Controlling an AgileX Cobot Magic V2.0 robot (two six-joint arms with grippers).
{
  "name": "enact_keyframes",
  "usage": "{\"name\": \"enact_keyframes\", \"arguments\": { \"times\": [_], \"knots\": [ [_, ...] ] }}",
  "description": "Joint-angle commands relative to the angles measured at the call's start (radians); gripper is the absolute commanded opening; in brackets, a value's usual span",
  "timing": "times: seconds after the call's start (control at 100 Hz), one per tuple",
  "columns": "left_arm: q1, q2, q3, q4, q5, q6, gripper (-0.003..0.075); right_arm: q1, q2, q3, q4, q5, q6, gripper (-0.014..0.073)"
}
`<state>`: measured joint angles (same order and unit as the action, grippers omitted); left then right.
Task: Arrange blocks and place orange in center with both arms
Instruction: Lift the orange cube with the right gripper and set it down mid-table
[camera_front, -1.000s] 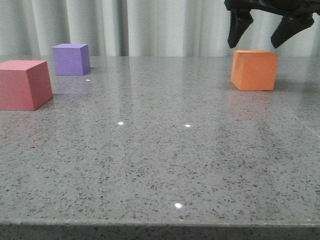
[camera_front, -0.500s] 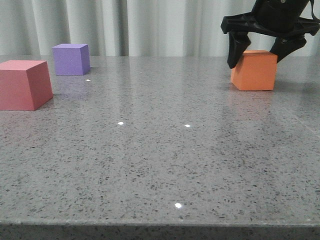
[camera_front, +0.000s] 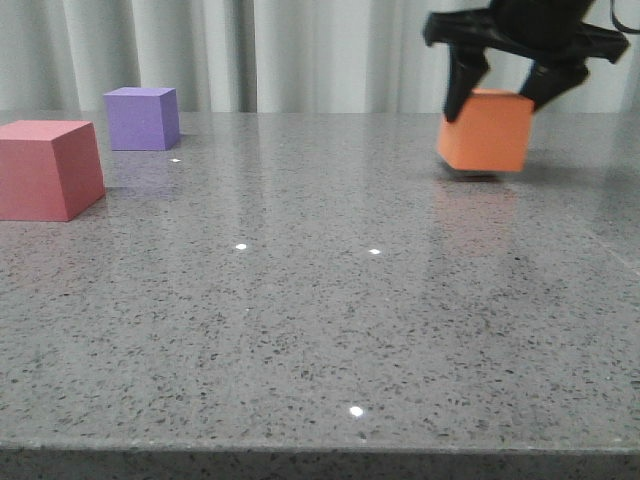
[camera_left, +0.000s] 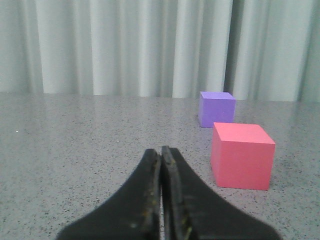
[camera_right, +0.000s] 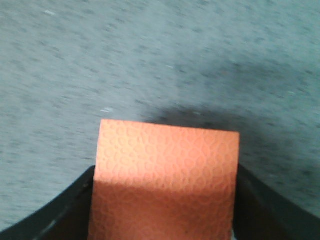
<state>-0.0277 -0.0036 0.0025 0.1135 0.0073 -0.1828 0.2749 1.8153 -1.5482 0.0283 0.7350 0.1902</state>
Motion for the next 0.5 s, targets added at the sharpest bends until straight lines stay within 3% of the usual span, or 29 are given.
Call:
{"name": "enact_keyframes", "arguments": {
  "times": [0.0, 0.31, 0.49],
  "knots": [
    [0.001, -0.037, 0.042, -0.010, -0.080, 0.001, -0.0020, 0.045, -0.060, -0.070, -0.014, -0.044, 0.075, 0.0358],
    [0.001, -0.037, 0.042, -0.010, -0.080, 0.001, -0.0020, 0.245, 0.074, -0.336, -0.232, 0.035, 0.370, 0.0358],
    [0.001, -0.037, 0.042, -0.010, -0.080, 0.001, -0.0020, 0.317, 0.204, -0.527, -0.273, 0.126, 0.416, 0.0358]
  ]
}}
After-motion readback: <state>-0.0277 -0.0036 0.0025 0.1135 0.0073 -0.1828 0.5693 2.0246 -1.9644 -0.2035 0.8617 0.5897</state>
